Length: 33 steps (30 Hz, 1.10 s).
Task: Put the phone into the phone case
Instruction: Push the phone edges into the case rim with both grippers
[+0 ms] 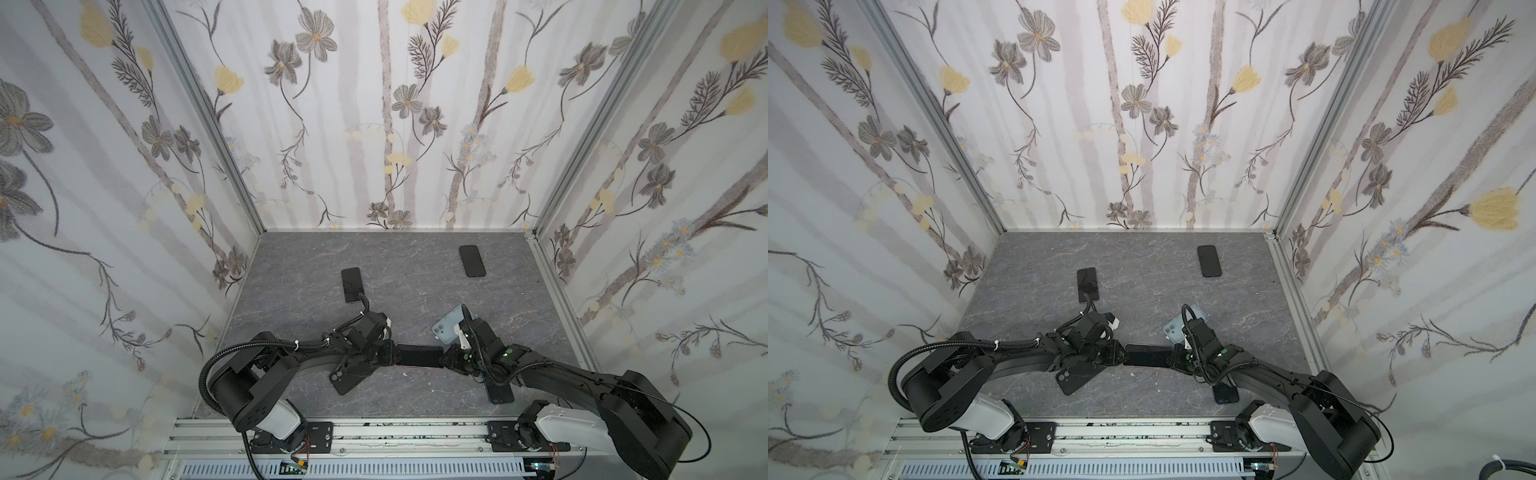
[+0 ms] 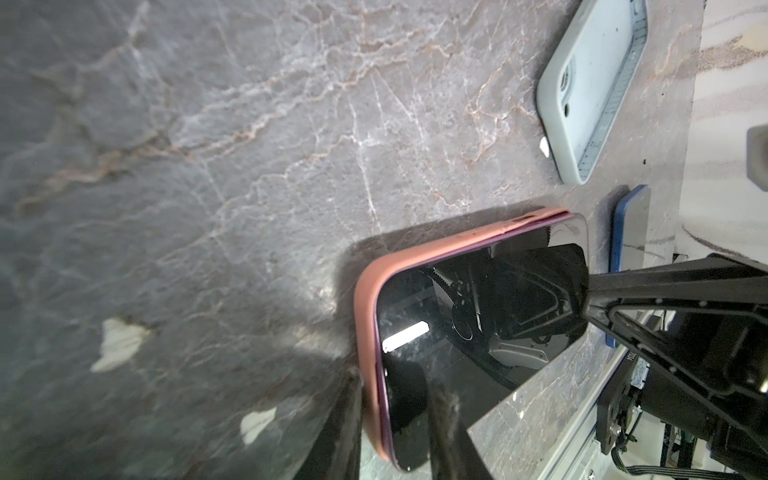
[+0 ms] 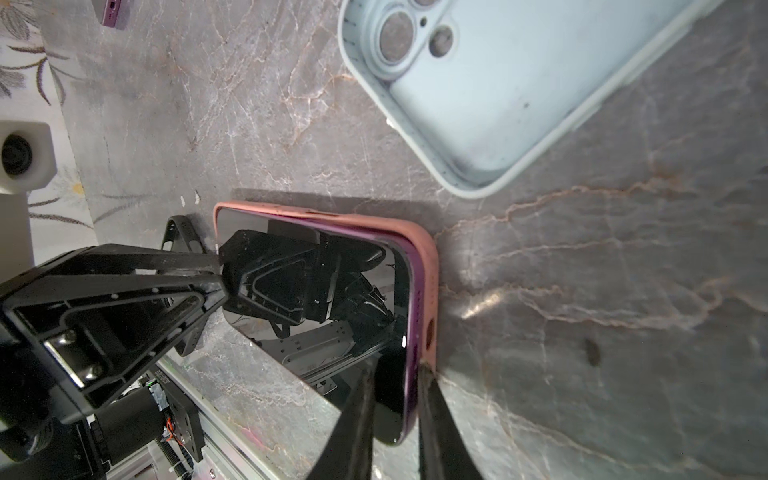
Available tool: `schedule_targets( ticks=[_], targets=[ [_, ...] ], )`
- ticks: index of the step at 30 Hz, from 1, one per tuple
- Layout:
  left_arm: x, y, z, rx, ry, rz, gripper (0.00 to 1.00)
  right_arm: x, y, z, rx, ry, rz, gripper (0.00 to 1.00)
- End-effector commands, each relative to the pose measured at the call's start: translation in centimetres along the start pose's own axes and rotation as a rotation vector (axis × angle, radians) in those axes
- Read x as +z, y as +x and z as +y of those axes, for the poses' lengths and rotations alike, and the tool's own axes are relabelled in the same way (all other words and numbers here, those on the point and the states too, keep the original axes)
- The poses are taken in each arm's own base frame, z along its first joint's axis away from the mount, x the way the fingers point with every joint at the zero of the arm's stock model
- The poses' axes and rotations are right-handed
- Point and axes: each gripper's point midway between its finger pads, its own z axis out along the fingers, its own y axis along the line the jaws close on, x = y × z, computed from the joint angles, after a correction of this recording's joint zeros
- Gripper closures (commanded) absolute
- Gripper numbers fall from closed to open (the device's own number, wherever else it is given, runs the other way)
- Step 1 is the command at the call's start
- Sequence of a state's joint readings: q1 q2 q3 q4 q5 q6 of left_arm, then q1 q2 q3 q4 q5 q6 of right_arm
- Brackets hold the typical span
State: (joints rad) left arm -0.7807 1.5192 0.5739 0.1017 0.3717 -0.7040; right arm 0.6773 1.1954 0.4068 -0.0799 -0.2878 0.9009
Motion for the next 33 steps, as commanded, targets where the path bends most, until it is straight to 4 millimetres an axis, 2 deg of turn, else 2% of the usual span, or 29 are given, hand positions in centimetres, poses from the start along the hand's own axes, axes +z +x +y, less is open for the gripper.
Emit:
schedule_targets(
  ticks=[1, 6, 11, 14, 17, 22, 30, 33],
  targets=[
    [0.0, 0.5, 0.0, -0.007, 0.005, 0.015, 0.76, 0.1, -0.1, 0.6, 0.001, -0.025, -0.010, 0.80],
    [-0.1, 0.6, 0.8, -0.010, -0.024, 0.004, 0.82, -0.2, -0.2, -0.5, -0.003, 0.036, -0.024, 0.73],
    [-0.1, 1.3, 1.8, 0.004, -0.060, 0.006, 0.89, -0.3, -0.2, -0.9, -0.006, 0.053, -0.030, 0.71],
    [0.0, 1.8, 2.6, 0.003, -0.086, 0.011, 0.89, 0.0, 0.1, -1.3, -0.004, 0.063, -0.012, 0.71],
    [-0.1, 2.3, 3.0, 0.002, -0.100, 0.017, 0.85, 0.1, 0.3, -1.1, -0.005, 0.056, 0.000, 0.73],
    [-0.5, 2.6, 2.8, 0.007, -0.091, 0.025, 0.73, -0.1, 0.4, -1.1, -0.014, 0.068, 0.007, 0.73],
    [-0.7, 3.6, 2.1, -0.003, -0.044, 0.058, 0.78, 0.0, 0.3, -1.0, -0.016, 0.069, 0.013, 0.73],
    [-0.6, 4.0, 2.5, -0.003, -0.050, 0.065, 0.80, 0.4, 0.5, -1.2, -0.019, 0.070, 0.024, 0.73]
  ],
)
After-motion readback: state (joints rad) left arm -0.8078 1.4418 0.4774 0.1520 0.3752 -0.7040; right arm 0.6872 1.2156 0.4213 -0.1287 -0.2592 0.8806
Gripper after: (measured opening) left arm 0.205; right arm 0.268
